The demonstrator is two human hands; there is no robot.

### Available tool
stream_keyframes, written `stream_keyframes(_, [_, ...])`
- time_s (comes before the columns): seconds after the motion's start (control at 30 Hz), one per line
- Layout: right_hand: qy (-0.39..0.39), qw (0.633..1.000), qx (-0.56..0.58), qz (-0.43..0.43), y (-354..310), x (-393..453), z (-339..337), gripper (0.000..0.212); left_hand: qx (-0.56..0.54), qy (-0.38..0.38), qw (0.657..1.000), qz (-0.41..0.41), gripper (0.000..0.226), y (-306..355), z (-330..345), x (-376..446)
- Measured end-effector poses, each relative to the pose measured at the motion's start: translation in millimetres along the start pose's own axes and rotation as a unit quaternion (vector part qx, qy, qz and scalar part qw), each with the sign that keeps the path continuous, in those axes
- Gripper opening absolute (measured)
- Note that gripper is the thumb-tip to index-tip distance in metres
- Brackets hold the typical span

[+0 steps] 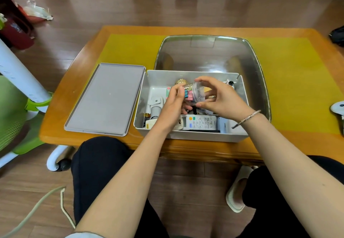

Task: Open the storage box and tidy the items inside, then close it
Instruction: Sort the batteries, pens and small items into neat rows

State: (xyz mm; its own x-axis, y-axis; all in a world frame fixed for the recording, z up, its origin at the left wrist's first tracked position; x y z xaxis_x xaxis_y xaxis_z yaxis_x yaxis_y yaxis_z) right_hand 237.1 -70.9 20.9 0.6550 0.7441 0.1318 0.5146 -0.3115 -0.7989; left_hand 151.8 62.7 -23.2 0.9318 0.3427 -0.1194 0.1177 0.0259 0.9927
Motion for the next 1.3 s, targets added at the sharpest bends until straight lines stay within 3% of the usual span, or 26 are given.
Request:
stream_keyframes(0.07, [-0.007,1.000,0.008,0.007,-0.6,0.7,-0.6,0.065,0.010,0.004,1.000,0.019,0.026,0.1,1.0,-1.2])
stream_keyframes(0.3, [0.014,0.999,0.016,0.040,0.1,0.2,2.8,0.057,0.008,-0.011,0.996,0.083,0.027,6.9,1.7,-9.5])
stream_keyframes(0.47, [0.018,0.984,0.145,0.099,6.7,-4.3,8.6,0.040,0.068,-0.027,0.991,0.114,0.030,10.4,3.3,-11.9])
stream_keyframes(0.8, [0.004,0.973,0.201,0.110,9.0,-7.5,11.2,0.048,0.113,-0.029,0.985,0.126,0.032,9.1,6.0,-12.4])
stream_keyframes(1.1, [0.049,0.962,0.236,0.131,8.8,-5.0,18.3,0.049,0.143,-0.011,0.981,0.133,0.031,10.5,1.0,-18.9])
stream_keyframes(1.17, [0.067,0.969,0.210,0.113,7.7,-1.3,21.4,0.043,0.110,0.012,0.987,0.119,0.028,11.4,-3.5,-21.4])
stream_keyframes(1.3, [0.052,0.997,0.058,0.019,-1.9,3.9,28.3,0.064,0.032,0.078,0.994,0.074,0.025,18.1,-19.0,-20.7])
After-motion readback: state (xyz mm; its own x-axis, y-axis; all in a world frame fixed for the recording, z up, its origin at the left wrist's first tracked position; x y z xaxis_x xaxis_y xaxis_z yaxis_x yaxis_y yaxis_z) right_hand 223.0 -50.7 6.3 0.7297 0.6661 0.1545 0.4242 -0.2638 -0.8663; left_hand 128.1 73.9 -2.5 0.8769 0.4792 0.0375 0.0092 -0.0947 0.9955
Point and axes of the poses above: each hand's wrist, its own x-axis towards the middle knuckle, its own z-axis out of the palm, y = z × x, the point moved 2 cm from there along x, towards the middle knuckle, and after that the axes turned 3 degrees about -z, right-handed, at the moved point
